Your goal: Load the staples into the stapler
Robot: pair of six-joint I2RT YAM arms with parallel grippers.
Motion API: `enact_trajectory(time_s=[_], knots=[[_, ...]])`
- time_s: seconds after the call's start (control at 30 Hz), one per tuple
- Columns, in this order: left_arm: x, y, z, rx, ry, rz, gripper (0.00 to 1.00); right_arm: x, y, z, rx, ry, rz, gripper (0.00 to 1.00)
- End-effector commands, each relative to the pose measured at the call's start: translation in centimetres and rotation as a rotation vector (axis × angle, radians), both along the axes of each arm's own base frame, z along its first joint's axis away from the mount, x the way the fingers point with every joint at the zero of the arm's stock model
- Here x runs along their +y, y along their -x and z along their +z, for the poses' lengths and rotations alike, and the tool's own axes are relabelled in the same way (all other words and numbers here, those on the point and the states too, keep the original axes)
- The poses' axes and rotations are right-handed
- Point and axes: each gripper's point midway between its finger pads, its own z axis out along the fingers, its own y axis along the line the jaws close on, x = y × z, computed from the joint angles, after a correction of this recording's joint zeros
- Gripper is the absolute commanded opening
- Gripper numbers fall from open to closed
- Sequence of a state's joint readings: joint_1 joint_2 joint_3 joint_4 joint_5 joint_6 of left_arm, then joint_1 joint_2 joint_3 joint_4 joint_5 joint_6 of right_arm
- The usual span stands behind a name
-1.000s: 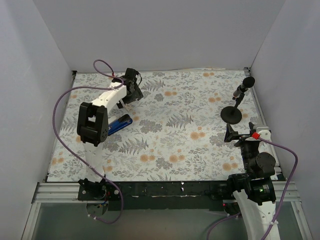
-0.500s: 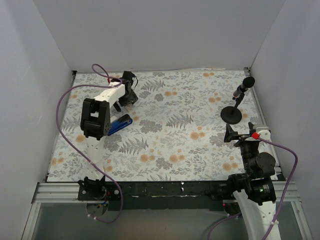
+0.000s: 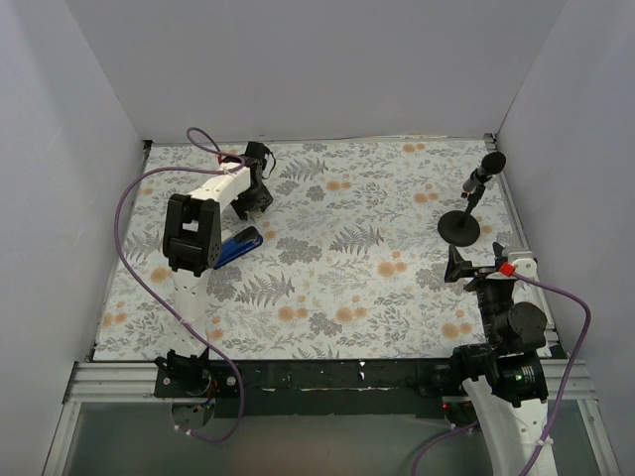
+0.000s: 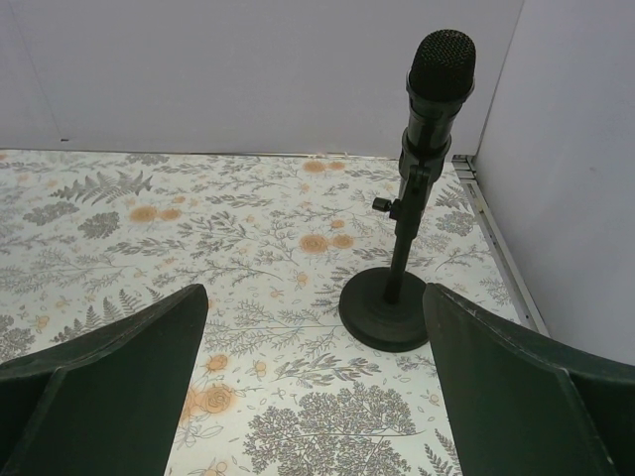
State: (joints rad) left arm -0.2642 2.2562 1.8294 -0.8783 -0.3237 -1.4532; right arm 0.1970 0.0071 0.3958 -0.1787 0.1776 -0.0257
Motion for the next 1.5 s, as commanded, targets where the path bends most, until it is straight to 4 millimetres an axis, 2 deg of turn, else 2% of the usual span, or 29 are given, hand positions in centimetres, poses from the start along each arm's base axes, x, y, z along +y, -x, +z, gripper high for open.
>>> enact_trajectory(time_s=[0.0,0.2,0.3,0.33,0.4,0.43,0.5,0.57,0.63,0.7,0.77,0.8,0.87,0.9,0.97,1.0,1.03,1.1,1.2,1.27,1.4,1.47], knots=[[-0.7,0.8,1.1,0.011,0.008,-0.062,0.54,-0.6,2.7,4.1,-0.198,-0.047,-0.003,0.98],[-2.6,1.7,1.1,0.036,-0.013,-0.193,0.48,-0.3,2.6,4.2,-0.184,-0.054,0.012,0.98],[-4.7,2.2,1.5,0.035,-0.029,-0.307,0.46,0.5,2.3,4.3,-0.145,-0.065,0.054,0.98],[-6.2,2.6,1.6,0.03,-0.027,-0.357,0.46,0.9,2.3,4.3,-0.127,-0.059,0.072,0.98],[-7.6,3.0,2.0,0.026,-0.042,-0.433,0.44,1.8,2.5,5.2,-0.111,-0.046,0.127,0.98],[-9.2,3.7,2.0,0.028,-0.039,-0.484,0.44,2.3,2.3,4.8,-0.075,-0.036,0.151,0.98],[-11.0,4.8,2.0,0.032,-0.045,-0.551,0.44,3.8,2.5,5.4,-0.051,-0.017,0.232,0.98],[-11.7,5.2,2.0,0.029,-0.053,-0.574,0.43,4.7,2.7,5.8,-0.04,-0.007,0.288,0.98],[-11.6,5.5,2.2,0.018,-0.053,-0.515,0.47,5.2,2.8,5.8,-0.031,-0.006,0.316,0.98],[-10.6,5.5,2.6,-0.007,-0.078,-0.412,0.6,5.8,2.9,5.4,-0.018,-0.008,0.349,0.98],[-10.4,4.7,4.4,-0.079,-0.057,-0.367,0.66,6.0,2.9,5.2,-0.009,-0.006,0.362,0.98],[-9.3,4.1,4.7,-0.093,-0.047,-0.327,0.71,6.1,2.9,5.0,-0.002,-0.01,0.365,0.98],[-8.2,2.8,5.7,-0.136,-0.014,-0.288,0.76,6.2,2.9,4.8,0.0,-0.01,0.374,0.98],[-6.6,1.9,5.8,-0.142,-0.006,-0.261,0.78,6.3,2.9,4.7,0.006,-0.012,0.377,0.98],[-5.5,0.4,6.4,-0.171,-0.023,-0.302,0.89,6.4,2.9,4.6,0.009,-0.011,0.384,0.98],[-4.6,-0.2,6.6,-0.174,-0.034,-0.314,0.9,6.4,3.0,4.5,0.01,-0.01,0.385,0.98],[-4.5,-0.9,7.1,-0.19,-0.045,-0.336,0.92,6.4,2.9,4.2,0.016,-0.008,0.383,0.98],[-3.7,-1.6,7.0,-0.184,-0.086,-0.392,0.98,6.3,2.8,3.9,0.023,-0.008,0.375,0.98],[-3.1,-2.4,6.6,-0.187,-0.122,-0.458,0.98,6.2,2.7,3.4,0.035,-0.007,0.37,0.98],[-3.5,-2.9,6.4,-0.197,-0.087,-0.489,0.98,6.2,2.7,3.1,0.041,-0.005,0.372,0.98],[-3.7,-3.7,4.9,-0.179,-0.034,-0.496,0.98,6.2,2.8,2.8,0.049,-0.006,0.37,0.98],[-3.6,-3.4,4.3,-0.145,-0.04,-0.49,0.98,6.1,2.8,2.9,0.046,-0.004,0.365,0.98]])
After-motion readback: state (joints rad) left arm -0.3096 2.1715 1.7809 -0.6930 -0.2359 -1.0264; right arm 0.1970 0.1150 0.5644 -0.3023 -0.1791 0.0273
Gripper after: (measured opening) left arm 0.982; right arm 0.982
